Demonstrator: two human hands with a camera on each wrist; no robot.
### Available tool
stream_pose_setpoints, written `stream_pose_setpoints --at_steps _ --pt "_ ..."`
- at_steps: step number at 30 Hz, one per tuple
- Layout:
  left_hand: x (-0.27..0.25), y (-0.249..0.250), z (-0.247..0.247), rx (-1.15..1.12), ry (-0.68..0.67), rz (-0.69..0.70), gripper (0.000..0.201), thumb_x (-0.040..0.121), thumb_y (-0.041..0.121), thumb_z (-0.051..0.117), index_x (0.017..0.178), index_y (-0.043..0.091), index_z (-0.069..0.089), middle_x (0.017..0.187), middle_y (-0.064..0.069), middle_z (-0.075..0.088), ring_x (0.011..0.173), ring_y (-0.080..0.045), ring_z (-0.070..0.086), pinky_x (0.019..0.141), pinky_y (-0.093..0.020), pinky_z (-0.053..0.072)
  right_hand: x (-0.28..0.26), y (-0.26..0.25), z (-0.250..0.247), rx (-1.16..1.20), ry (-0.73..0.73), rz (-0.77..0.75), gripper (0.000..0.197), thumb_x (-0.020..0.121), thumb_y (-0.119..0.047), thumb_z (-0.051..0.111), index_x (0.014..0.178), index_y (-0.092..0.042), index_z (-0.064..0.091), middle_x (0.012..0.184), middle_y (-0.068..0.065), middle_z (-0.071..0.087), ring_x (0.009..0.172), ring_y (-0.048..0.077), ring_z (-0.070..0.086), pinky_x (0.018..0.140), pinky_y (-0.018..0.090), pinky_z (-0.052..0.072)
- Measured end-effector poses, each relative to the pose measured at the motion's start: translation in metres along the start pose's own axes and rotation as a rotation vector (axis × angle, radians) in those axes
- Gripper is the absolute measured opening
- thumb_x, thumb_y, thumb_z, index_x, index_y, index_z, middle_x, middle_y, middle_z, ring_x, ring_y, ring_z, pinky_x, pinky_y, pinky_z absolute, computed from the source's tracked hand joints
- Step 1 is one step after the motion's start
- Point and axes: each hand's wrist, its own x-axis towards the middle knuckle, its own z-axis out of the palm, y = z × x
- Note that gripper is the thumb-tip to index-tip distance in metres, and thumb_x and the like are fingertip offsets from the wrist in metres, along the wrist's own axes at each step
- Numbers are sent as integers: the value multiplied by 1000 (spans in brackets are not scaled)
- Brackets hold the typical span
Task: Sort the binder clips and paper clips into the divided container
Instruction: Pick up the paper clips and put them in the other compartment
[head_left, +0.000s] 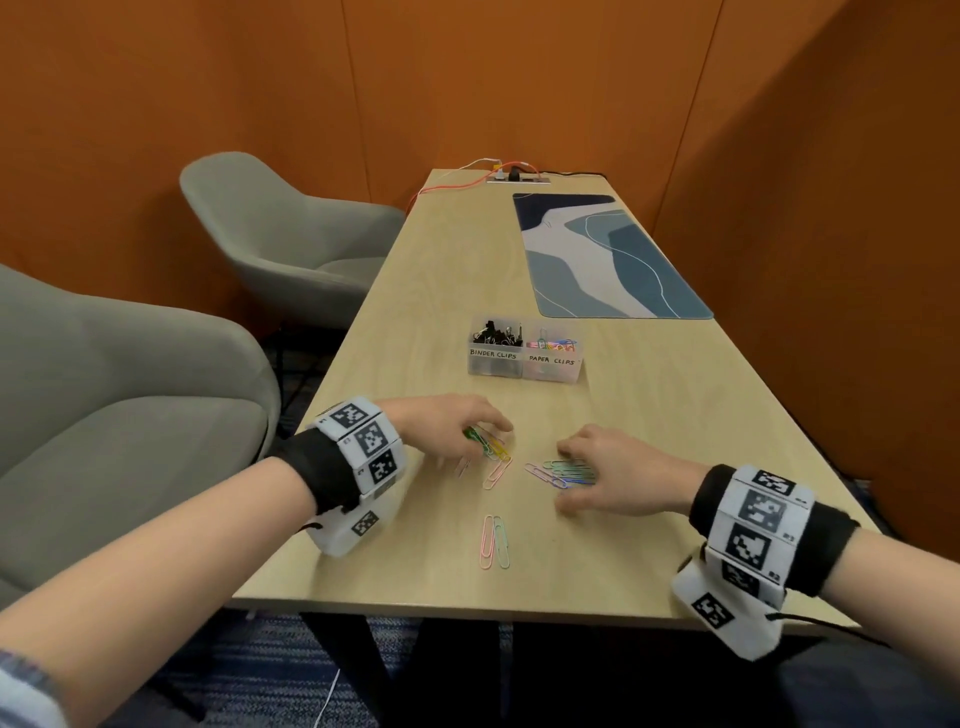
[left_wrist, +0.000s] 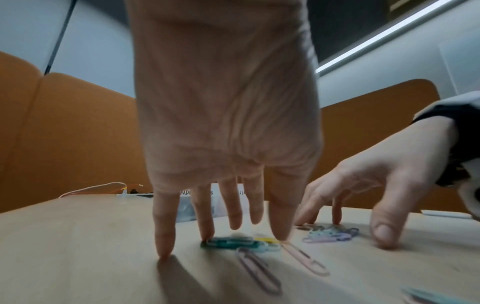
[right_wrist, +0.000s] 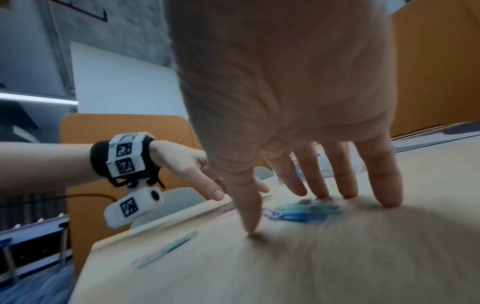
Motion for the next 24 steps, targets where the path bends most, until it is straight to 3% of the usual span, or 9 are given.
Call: stream_pose_setpoints --at_steps 2,4,9,13,16,24 --pt "-4 -4 4 67 -83 22 65 84 10 58 145 20 38 145 -4 40 134 -18 38 114 -27 28 0 -6 7 -16 21 5 46 81 -37 60 119 -11 55 115 9 47 109 29 48 95 38 43" --pt "-4 -5 7 155 -77 48 70 80 7 57 145 24 37 147 -4 38 135 -20 37 115 -31 28 3 -13 8 -23 73 -4 36 83 -27 58 114 -8 60 109 10 47 106 31 50 90 37 45" --pt "-1 1 6 269 84 99 53 84 14 56 133 32 54 129 -2 55 117 -20 54 98 -30 42 11 -19 5 -125 127 -47 24 87 -10 54 107 -8 66 108 12 59 101 31 58 84 36 47" --pt "5 4 4 324 193 86 35 86 27 61 121 34 63 113 5 62 105 -16 59 86 -30 47 16 -21 2 -294 138 -81 21 87 -1 45 97 -4 63 105 14 60 96 35 58 68 32 39" --pt "10 6 3 350 235 88 26 88 30 60 114 28 66 110 5 66 103 -17 61 85 -32 49 19 -24 0 -409 99 -105 21 87 2 41 98 -1 59 106 16 58 96 36 58 65 33 31" --pt "24 10 0 379 204 35 21 90 25 57 107 14 61 112 -6 63 105 -25 57 84 -35 45 33 -11 -4 -427 81 -94 21 91 -1 38 105 0 53 109 18 54 101 35 54 69 36 33"
